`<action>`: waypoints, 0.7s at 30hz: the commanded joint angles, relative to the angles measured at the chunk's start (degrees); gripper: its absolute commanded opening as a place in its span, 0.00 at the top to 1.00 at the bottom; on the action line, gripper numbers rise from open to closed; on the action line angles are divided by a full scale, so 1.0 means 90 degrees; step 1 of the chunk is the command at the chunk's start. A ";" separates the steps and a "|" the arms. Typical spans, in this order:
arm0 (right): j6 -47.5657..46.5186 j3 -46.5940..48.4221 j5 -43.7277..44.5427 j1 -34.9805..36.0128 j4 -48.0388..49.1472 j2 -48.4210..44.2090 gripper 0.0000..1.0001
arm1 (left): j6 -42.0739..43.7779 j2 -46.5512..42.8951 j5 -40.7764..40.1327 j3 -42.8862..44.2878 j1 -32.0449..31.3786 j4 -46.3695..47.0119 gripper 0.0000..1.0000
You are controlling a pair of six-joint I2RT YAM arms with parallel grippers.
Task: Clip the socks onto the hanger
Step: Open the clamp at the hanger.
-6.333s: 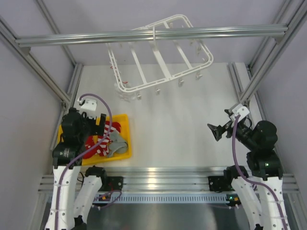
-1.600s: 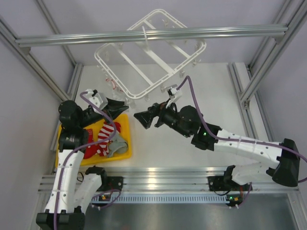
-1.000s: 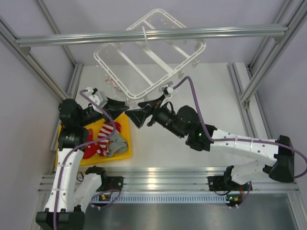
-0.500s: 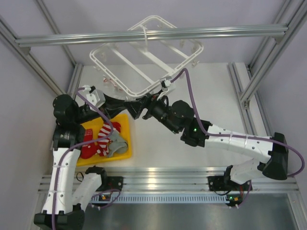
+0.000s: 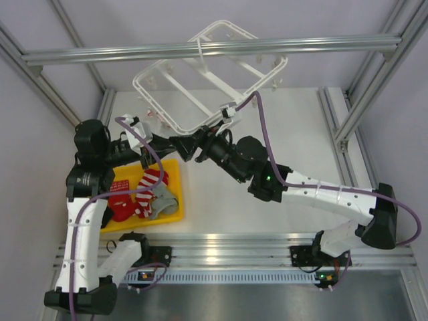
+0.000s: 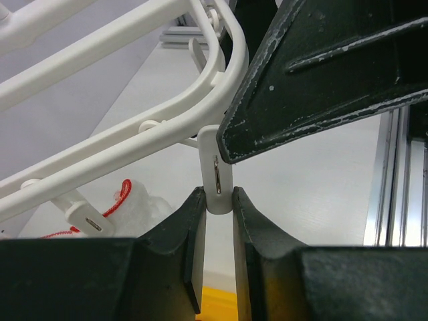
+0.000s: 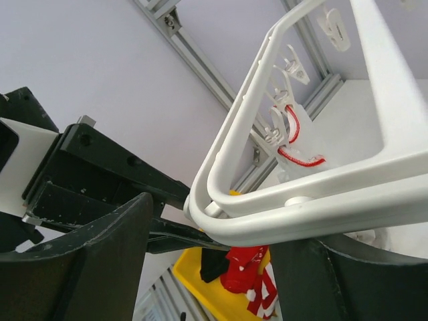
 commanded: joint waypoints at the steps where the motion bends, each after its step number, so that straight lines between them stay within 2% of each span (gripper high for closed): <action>1: -0.0085 0.0342 0.0000 -0.0071 0.0164 0.0100 0.34 | 0.0456 0.0065 0.0086 0.0436 -0.0039 -0.0763 1.00; 6: 0.0061 0.0352 0.0029 -0.0178 0.0154 0.0149 0.42 | 0.0885 0.0309 -0.0139 0.0934 -0.0049 -0.1681 1.00; 11: 0.0305 0.0372 -0.0049 -0.0227 0.0173 0.0227 0.48 | 0.0905 0.0232 -0.0168 0.0926 -0.0058 -0.1761 1.00; 16: 0.0384 0.0459 -0.0078 -0.0237 0.0154 0.0247 0.51 | 0.0964 0.0222 -0.0324 0.0945 -0.0078 -0.1790 1.00; 21: 0.0598 0.0606 -0.0088 -0.0276 -0.0119 0.0325 0.64 | 0.0974 0.0222 -0.0422 0.0935 -0.0088 -0.1790 1.00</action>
